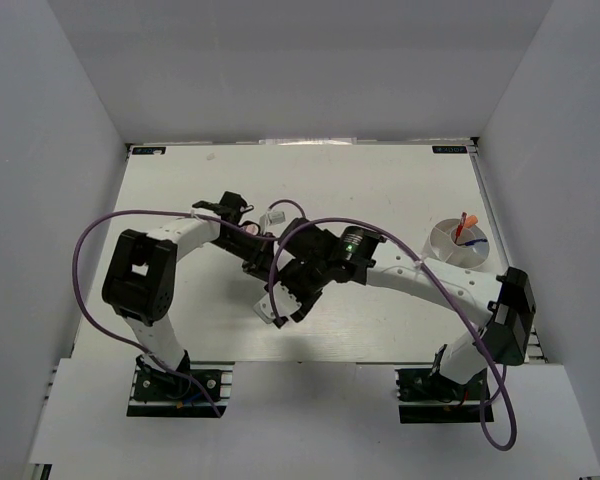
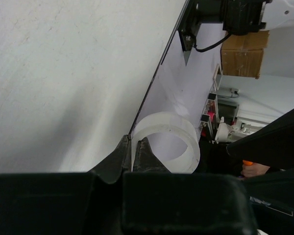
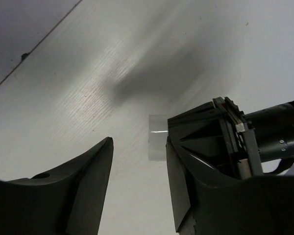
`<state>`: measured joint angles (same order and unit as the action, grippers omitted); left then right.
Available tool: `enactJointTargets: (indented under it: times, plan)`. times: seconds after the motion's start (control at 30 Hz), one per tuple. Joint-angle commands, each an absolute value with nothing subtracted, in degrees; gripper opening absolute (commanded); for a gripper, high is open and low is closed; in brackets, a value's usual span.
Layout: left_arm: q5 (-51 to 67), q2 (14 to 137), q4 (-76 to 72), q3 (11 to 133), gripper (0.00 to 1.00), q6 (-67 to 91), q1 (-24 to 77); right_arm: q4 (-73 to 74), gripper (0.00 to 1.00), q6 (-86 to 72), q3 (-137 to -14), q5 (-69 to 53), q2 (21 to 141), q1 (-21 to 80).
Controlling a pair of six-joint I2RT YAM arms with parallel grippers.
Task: Sort the stationery into containers
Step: Pass the stationery from the left arm to the right
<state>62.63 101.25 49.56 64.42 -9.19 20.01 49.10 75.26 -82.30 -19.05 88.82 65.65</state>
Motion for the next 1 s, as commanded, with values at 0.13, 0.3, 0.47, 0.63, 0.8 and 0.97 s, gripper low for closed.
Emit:
enactJointTargets:
  times: [0.13,0.3,0.47,0.63,0.8,0.97]
  plan:
    - [60.47,96.86,49.83,63.11,0.0,-10.64,22.15,42.1,0.58,72.77,-80.51,-15.65,88.77,65.92]
    - [61.78,97.64,50.36,64.16,0.0,-10.55,22.68,42.98,0.55,73.21,-79.63,-14.77,89.82,65.92]
    - [63.9,98.53,50.62,65.04,0.0,-10.55,22.68,42.01,0.54,73.21,-77.44,-13.8,89.91,66.0]
    - [64.25,97.74,50.63,64.69,0.0,-10.55,22.68,40.25,0.54,71.72,-76.81,-13.01,90.88,65.83]
    - [63.98,96.68,50.45,63.72,0.0,-10.55,22.68,39.29,0.49,71.02,-76.82,-12.74,91.58,65.74]
    - [63.9,96.24,50.36,63.46,0.0,-10.46,22.68,39.29,0.3,70.31,-77.78,-12.74,92.02,65.83]
